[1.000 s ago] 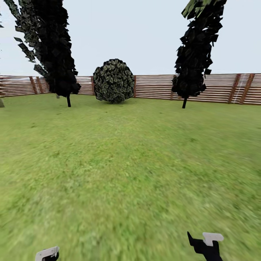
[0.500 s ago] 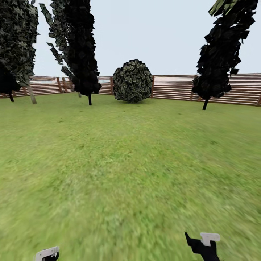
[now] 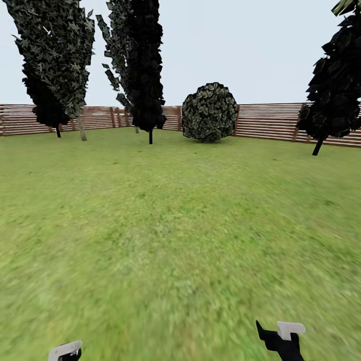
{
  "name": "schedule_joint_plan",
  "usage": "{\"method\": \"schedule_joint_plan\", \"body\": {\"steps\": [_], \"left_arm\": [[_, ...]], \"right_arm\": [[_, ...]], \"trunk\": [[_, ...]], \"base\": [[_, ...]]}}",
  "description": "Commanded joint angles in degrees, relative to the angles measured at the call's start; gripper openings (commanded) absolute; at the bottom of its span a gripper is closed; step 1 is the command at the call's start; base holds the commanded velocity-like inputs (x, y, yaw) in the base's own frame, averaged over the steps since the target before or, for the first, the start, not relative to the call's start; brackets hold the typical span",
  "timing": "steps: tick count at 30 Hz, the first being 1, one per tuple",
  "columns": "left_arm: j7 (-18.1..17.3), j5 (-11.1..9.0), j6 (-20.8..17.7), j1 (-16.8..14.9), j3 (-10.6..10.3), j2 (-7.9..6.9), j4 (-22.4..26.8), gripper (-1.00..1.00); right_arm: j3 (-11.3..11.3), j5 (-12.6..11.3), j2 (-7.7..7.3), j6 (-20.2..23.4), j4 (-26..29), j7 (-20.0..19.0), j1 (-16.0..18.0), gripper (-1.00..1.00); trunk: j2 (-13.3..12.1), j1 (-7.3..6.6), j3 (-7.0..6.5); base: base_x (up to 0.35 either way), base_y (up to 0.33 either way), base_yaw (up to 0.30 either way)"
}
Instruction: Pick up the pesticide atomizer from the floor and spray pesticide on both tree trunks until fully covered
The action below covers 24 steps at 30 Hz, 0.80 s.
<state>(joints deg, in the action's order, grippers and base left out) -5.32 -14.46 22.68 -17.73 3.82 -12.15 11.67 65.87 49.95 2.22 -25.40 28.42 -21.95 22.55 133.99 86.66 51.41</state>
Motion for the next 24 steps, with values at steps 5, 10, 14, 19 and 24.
{"method": "schedule_joint_plan", "body": {"steps": [5,10,14,19,24], "left_arm": [[-0.5,-0.3,0.1,0.0,0.4,0.02,-0.1,-1.0],[-0.6,-0.4,0.1,0.0,0.5,0.02,-0.1,-1.0],[-0.5,-0.5,0.1,0.0,0.5,0.02,-0.1,-1.0],[-0.5,-0.6,0.1,0.0,0.5,0.02,-0.1,-1.0],[-0.6,-0.6,0.1,0.0,0.5,0.02,-0.1,-1.0]], "right_arm": [[0.5,0.3,0.06,-0.2,0.1,-0.5,0.1,1.0],[0.5,0.3,0.06,-0.2,0.1,-0.5,0.1,1.0],[0.5,0.3,0.06,-0.3,0.1,-0.5,0.0,1.0],[0.5,0.3,0.06,-0.3,0.1,-0.5,0.0,1.0],[0.5,0.3,0.06,-0.3,0.1,-0.5,0.0,1.0]], "trunk": [[0.0,-0.04,0.05],[0.0,-0.04,0.05],[0.0,-0.04,0.05],[0.0,-0.04,0.05],[0.0,-0.04,0.05]], "base": [[-0.29,0.161,0.281],[-0.293,0.155,0.281],[-0.293,0.146,0.281],[-0.293,0.146,0.281],[-0.293,0.145,0.281]]}}
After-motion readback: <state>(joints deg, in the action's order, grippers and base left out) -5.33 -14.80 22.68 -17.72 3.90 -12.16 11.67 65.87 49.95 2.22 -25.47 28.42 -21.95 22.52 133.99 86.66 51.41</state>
